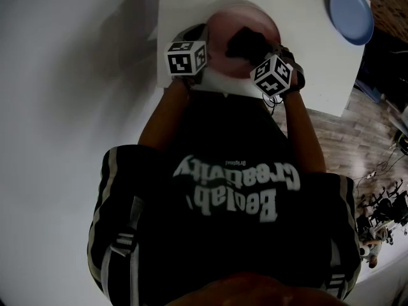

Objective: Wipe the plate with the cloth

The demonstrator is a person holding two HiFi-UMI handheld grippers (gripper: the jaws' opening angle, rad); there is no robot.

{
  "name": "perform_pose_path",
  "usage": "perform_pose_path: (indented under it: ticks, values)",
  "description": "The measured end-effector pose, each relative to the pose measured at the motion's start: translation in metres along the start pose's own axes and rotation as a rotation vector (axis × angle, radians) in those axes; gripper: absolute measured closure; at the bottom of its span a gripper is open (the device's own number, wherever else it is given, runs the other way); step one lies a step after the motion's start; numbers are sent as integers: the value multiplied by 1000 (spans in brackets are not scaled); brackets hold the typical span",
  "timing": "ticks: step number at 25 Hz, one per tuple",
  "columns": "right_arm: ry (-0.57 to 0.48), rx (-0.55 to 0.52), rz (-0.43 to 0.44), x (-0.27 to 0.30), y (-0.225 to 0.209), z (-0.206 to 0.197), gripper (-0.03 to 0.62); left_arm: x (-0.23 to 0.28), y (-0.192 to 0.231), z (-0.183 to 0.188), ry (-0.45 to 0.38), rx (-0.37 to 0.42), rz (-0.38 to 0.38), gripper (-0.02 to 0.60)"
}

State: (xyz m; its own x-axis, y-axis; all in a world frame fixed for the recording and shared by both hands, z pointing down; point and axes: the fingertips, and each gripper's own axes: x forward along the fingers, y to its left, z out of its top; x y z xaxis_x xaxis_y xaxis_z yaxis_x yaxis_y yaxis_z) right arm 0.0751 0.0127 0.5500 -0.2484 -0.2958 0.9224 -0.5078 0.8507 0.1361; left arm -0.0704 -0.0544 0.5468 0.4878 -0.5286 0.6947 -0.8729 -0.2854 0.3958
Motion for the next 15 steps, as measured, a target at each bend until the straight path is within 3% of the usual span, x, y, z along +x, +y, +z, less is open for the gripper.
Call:
perform_pose_path:
  ticks: [9, 15]
  values:
    - [-51, -124, 148, 0, 48, 20, 514, -1, 0, 2, -10, -7, 12, 572]
    - [-80, -210, 169, 12, 50, 41, 514, -2, -1, -2, -14, -5, 21, 572]
